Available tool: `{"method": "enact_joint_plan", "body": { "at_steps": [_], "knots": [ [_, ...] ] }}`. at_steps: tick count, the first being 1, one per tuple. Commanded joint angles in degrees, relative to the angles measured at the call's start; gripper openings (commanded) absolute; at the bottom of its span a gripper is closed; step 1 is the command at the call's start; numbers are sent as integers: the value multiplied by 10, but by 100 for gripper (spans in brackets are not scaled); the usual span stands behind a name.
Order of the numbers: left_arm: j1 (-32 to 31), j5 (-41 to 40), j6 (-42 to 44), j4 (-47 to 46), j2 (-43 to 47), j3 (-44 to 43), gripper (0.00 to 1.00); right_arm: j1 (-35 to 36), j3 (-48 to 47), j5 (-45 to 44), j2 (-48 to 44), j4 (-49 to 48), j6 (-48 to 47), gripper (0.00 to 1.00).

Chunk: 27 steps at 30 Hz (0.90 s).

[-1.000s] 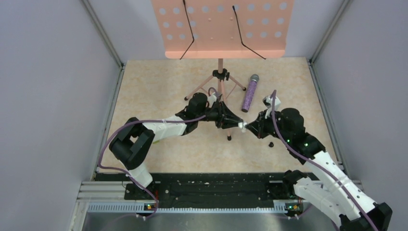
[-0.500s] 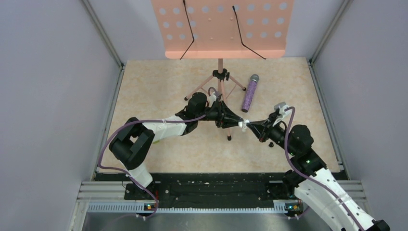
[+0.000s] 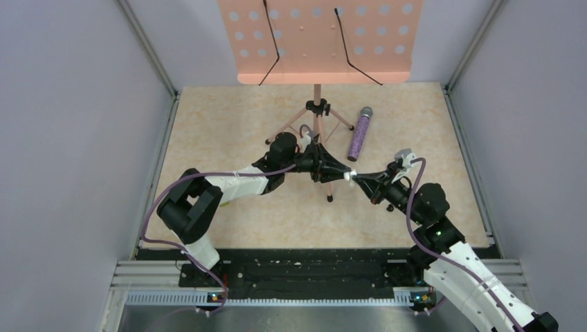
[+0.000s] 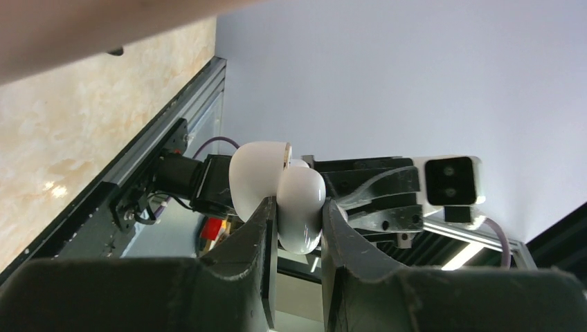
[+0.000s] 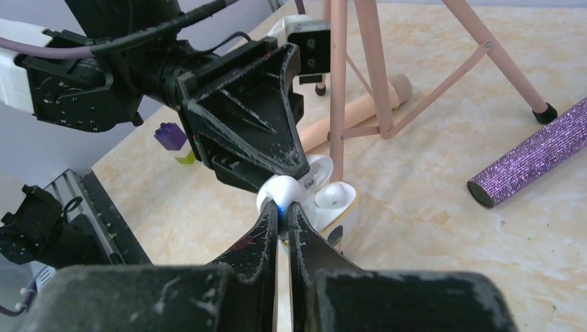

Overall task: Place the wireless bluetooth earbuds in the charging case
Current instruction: Insert the left earbud into the left side groove of the charging case.

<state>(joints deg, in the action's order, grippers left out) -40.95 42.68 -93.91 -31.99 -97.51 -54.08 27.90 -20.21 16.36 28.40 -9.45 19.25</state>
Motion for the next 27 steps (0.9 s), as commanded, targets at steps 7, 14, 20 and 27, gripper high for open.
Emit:
{"method": "enact_joint_plan", "body": {
  "at_steps": [7, 14, 20, 27],
  "knots": [
    [0, 17, -48, -97, 3, 4, 0, 8, 12, 0, -8, -21, -9, 0],
    [-1, 20, -69, -129, -7, 8, 0, 8, 23, -9, -11, -35, -6, 0],
    [-1, 25, -67, -129, -6, 8, 0, 8, 28, -30, -5, -60, -6, 0],
    [-1, 24, -72, -135, -7, 9, 0, 12, 31, -22, 6, -67, -7, 0]
  ]
}}
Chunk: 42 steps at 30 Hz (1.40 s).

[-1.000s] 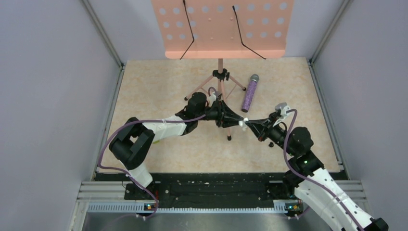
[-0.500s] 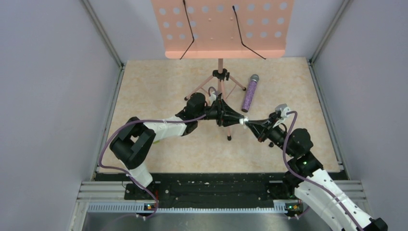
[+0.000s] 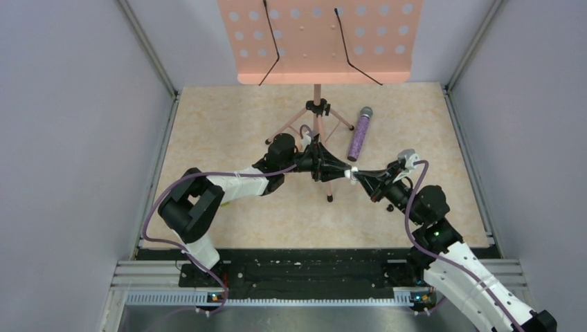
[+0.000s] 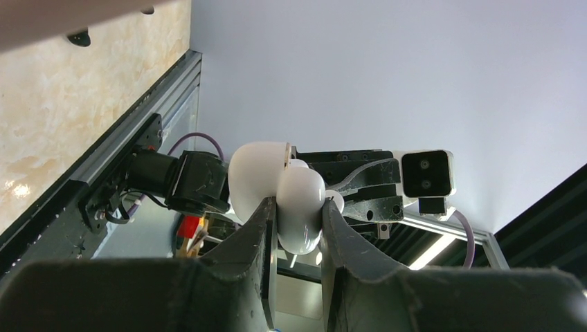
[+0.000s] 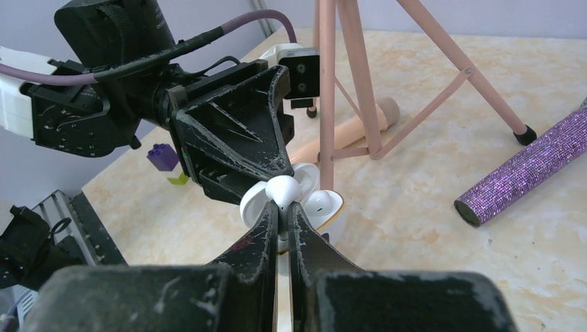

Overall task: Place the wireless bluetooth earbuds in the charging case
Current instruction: Insert the left earbud into the left side groove of the charging case.

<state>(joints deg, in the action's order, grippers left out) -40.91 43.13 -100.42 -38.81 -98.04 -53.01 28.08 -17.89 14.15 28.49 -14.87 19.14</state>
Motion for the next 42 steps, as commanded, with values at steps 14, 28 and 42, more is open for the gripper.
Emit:
{"method": "enact_joint_plan", "body": {
  "at_steps": [14, 28, 42],
  "knots": [
    [-1, 16, -38, -109, -8, 7, 0, 24, 24, 2, 1, -5, -13, 0],
    [-2, 19, -55, -132, -13, 7, 0, 26, 30, -15, -31, 23, -35, 0],
    [-1, 12, -69, -143, -21, 4, 0, 43, 23, -21, -33, 50, -40, 0]
  ]
}}
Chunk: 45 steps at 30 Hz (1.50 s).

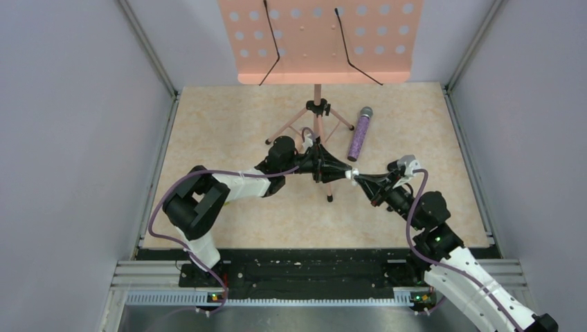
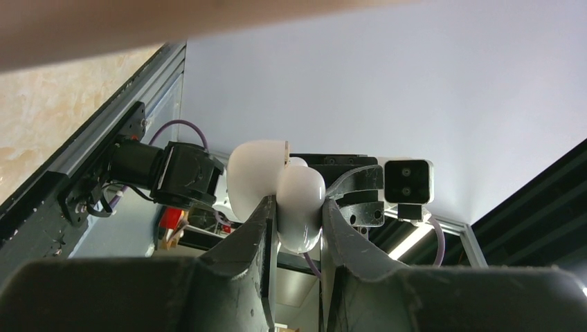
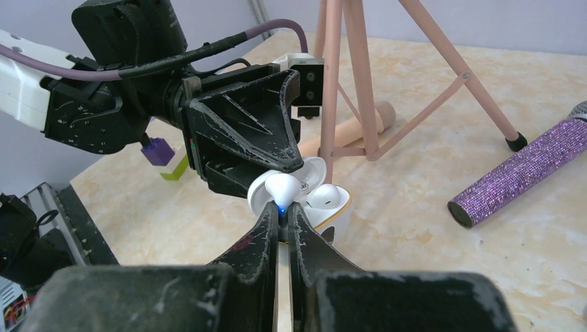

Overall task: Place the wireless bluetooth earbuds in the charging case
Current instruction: Insert the left earbud into the left side groove of the charging case.

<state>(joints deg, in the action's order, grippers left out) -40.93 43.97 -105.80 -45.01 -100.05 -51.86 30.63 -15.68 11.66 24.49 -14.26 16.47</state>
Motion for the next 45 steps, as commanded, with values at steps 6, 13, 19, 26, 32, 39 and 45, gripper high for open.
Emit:
{"method": "enact_joint_plan", "body": {
  "at_steps": [6, 13, 19, 26, 32, 39, 45],
  "knots": [
    [0, 5, -10, -76, 2, -11, 0, 49, -16, -26, 26, 68, -29, 0],
    [2, 1, -4, -64, 15, -7, 0, 61, -16, -68, 6, 86, -34, 0],
    [5, -5, 10, -52, 26, -2, 0, 62, -17, -86, 2, 91, -32, 3],
    [5, -6, 19, -45, 29, -4, 0, 64, -18, -70, 21, 77, -30, 18],
    [5, -6, 25, -35, 31, -5, 0, 64, -20, -68, 19, 73, -29, 24],
    [5, -4, 61, 7, 37, -14, 0, 64, -48, -66, 13, 82, -17, 42],
    [5, -1, 80, 27, 41, -13, 0, 64, -87, -80, 12, 104, 4, 62]
  ]
}}
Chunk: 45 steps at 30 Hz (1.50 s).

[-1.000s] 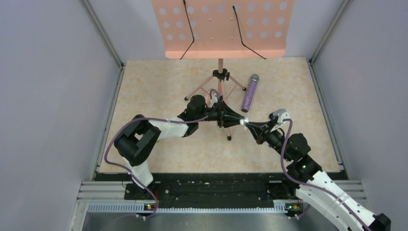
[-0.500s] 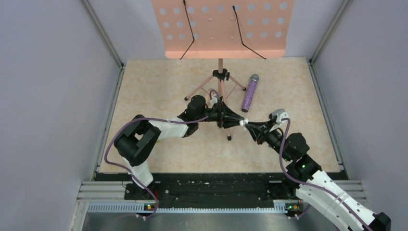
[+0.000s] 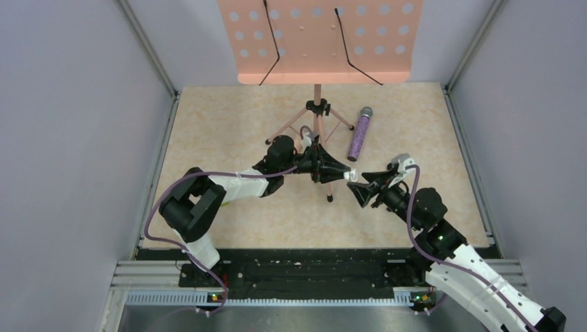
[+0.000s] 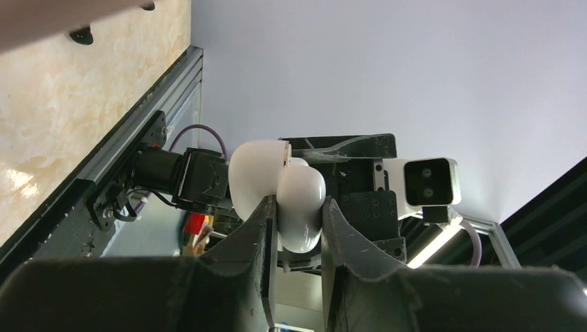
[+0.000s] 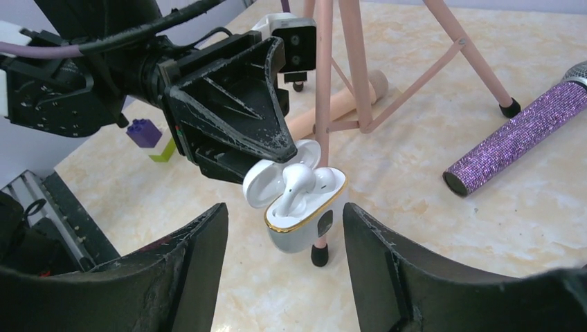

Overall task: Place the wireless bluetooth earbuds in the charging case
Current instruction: Insert the left earbud into the left side groove of the charging case.

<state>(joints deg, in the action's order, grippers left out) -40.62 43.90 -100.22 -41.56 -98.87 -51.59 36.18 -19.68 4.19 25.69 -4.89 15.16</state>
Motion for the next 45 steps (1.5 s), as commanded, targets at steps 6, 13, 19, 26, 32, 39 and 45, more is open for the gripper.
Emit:
{"method": "enact_joint_plan", "body": {
  "at_steps": [6, 13, 19, 26, 32, 39, 45],
  "knots": [
    [2, 3, 63, 29, 33, -22, 0, 8, -83, -24, -5, 28, 45, 68],
    [3, 10, 204, 162, 45, -51, 0, 7, -152, -93, 41, 154, 92, 44],
    [3, 3, 288, 250, 64, -76, 0, 8, -155, -44, 82, 164, 91, 18],
    [2, -3, 371, 325, 76, -108, 0, 8, -162, -24, 92, 167, 81, 18],
    [3, 1, 371, 322, 75, -110, 0, 7, -169, -15, 100, 146, 84, 22],
    [2, 6, 357, 306, 77, -106, 0, 7, -170, 10, 142, 116, 93, 21],
    [3, 7, 352, 302, 80, -105, 0, 7, -161, 15, 148, 106, 96, 18]
  ]
}}
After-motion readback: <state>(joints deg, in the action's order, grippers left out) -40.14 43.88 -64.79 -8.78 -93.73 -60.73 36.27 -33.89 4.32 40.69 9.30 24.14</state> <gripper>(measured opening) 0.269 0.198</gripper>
